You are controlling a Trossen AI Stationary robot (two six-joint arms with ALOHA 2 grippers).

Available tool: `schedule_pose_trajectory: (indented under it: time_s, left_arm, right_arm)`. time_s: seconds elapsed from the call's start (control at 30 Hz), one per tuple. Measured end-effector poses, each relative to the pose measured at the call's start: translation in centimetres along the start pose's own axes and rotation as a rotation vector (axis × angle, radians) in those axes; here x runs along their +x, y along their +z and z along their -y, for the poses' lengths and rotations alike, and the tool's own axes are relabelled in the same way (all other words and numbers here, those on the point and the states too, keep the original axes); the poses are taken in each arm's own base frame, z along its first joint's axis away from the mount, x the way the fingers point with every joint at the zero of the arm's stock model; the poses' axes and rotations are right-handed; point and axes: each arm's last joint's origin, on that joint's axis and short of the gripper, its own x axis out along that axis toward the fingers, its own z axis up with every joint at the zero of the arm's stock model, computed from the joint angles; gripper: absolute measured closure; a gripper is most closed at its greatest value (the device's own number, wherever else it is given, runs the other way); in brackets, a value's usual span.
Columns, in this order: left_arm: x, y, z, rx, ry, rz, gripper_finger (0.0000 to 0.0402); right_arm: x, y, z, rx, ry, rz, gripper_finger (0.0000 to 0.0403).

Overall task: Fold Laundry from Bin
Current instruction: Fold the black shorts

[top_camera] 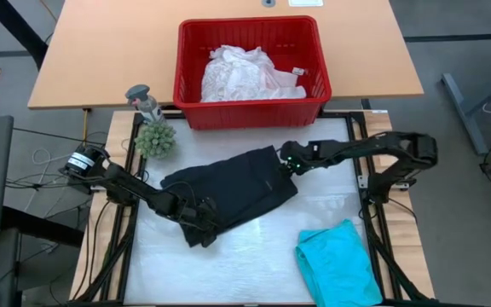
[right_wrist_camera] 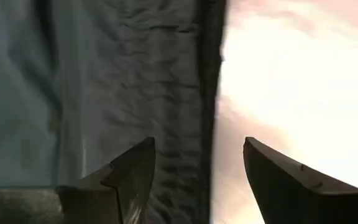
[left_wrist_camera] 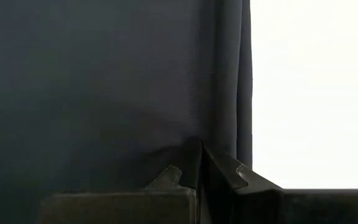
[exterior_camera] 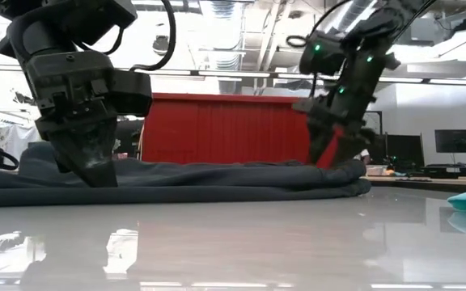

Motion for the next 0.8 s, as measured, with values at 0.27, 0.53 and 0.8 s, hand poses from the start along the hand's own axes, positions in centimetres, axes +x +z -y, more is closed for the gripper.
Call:
schedule_pose_trajectory:
  time_s: [0.27,0.53,0.8]
  left_arm:
    - [0.0,-0.1,0.0,0.009,0.005,-0.008,0.0401]
    - [0.0,-0.1,-0.1,0.025,0.009,-0.008,0.0401]
    - [0.0,-0.1,-0.1,0.017,-0.003,-0.022,0.0401]
  right_arm:
    - [3.7,-0.5,-0.3,-0.007,0.000,-0.089,0.0135]
    - [5.9,-2.1,-0.7,-0.017,-0.039,-0.180,0.0157]
    - [5.9,-2.4,-0.6,0.015,-0.037,-0.218,0.0342]
